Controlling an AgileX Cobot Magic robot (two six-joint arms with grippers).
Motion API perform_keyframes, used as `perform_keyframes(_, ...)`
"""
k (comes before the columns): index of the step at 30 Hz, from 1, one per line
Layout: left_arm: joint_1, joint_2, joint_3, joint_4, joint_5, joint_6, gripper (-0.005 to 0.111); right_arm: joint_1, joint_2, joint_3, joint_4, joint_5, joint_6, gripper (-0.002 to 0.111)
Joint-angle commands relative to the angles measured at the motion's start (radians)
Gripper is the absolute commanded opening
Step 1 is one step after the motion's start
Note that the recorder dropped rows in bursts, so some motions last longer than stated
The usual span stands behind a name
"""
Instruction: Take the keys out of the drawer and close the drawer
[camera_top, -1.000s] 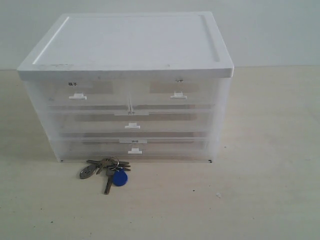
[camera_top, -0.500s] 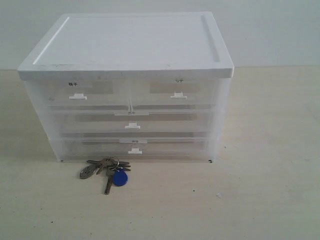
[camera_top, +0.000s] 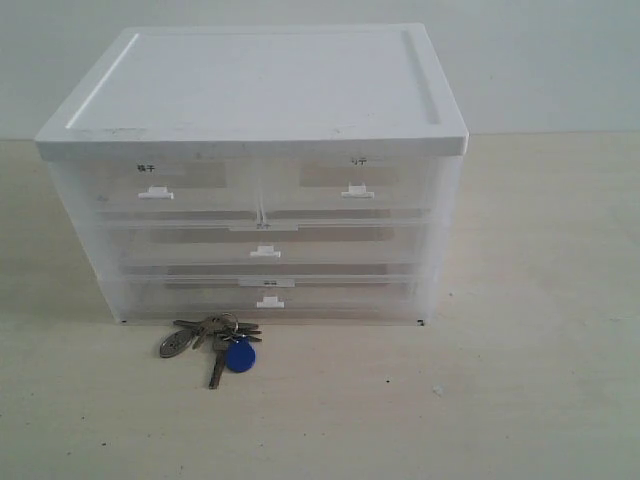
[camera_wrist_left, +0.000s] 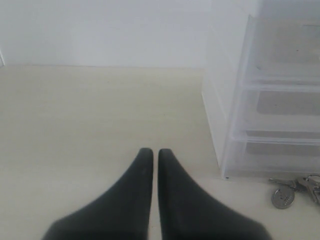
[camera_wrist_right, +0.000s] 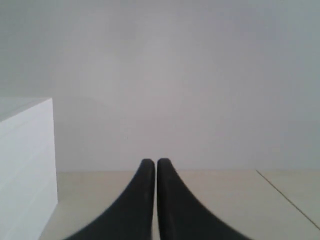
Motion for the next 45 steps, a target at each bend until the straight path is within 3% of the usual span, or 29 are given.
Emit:
perform_keyframes(1, 0.004, -0.003, 0.004, 0.000, -0.002, 0.004, 0.005, -0.025, -0.008, 0.003, 0.004, 0.129, 0.015, 0.000)
perform_keyframes(10, 0.004, -0.003, 0.004, 0.000, -0.002, 0.004, 0.005, -0.049, -0.008, 0.003, 0.004, 0.406, 0.028, 0.000)
perform_keyframes(16, 0.004, -0.003, 0.004, 0.000, -0.002, 0.004, 0.005, -0.049, -0.008, 0.003, 0.001, 0.414, -0.044, 0.000)
perform_keyframes(45, 0.004, -0.003, 0.004, 0.000, -0.002, 0.004, 0.005, -0.038, -0.008, 0.003, 0.003, 0.428, -0.033, 0.000)
